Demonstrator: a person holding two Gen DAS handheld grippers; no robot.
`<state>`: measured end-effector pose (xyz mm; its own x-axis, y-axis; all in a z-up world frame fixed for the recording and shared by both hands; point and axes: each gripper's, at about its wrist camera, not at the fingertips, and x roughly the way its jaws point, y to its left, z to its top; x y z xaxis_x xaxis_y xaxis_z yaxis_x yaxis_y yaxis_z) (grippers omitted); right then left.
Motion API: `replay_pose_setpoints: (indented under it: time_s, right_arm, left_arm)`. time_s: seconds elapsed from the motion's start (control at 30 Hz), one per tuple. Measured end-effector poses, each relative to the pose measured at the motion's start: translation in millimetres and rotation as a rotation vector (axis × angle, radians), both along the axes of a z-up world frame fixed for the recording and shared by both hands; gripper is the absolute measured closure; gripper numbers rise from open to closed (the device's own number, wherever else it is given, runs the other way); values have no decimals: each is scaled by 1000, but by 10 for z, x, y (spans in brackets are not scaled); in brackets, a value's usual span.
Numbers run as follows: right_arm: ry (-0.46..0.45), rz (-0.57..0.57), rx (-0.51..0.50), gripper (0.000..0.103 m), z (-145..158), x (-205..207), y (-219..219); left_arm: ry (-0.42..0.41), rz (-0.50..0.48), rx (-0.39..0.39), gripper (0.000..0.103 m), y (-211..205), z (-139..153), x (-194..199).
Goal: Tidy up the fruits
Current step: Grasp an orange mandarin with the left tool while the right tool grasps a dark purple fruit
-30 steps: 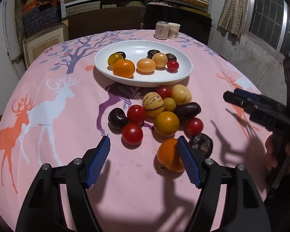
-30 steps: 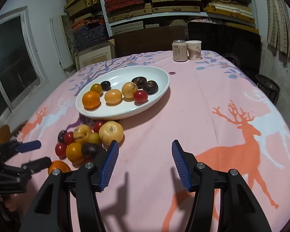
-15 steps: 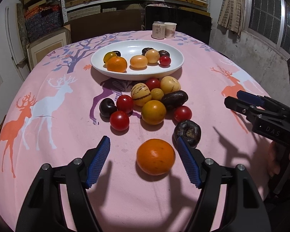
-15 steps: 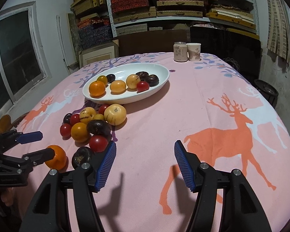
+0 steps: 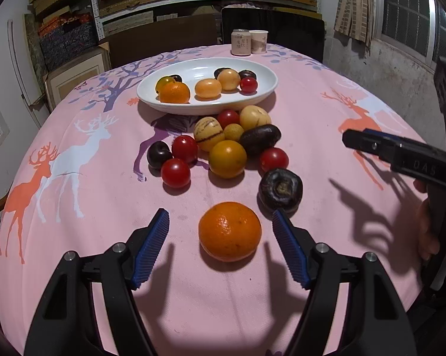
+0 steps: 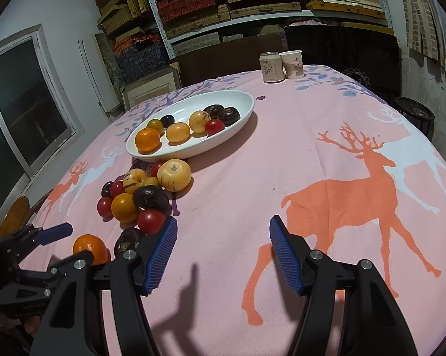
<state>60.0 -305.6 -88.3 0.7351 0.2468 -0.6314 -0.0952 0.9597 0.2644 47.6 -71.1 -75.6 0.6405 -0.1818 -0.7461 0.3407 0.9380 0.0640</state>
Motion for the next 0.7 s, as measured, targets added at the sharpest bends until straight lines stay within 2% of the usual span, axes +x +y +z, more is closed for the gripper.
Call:
replay_pose_setpoints:
  time_s: [0.2,0.27,0.3,0.43,0.5,0.6,0.7]
  right_arm:
    - [0,-4,17,38,3,-13,-28]
    - [6,-7,30,38,-5,-7,-49]
    - [9,-10,34,38,-10,1,-61]
    - [9,-4,31,38,-14,4,-51]
    - [12,1,30,38,-17,5,-42]
    - [19,26,13,38,-21,14,11]
    - [20,102,-85,38,-8,-14,260]
  left_arm:
    - [9,-8,19,33,-67,-87,35]
    - [24,-5,10,44,-67,-127,69]
    - [35,-10,10,58,-72,-150,84]
    - [20,-13,-2,58,-47,-167,65]
    - [14,-8,-33,58,7,-151,54]
    - [-32,48,-88,57,185,-51,56]
    - [-76,137,-105,57,403,10,102]
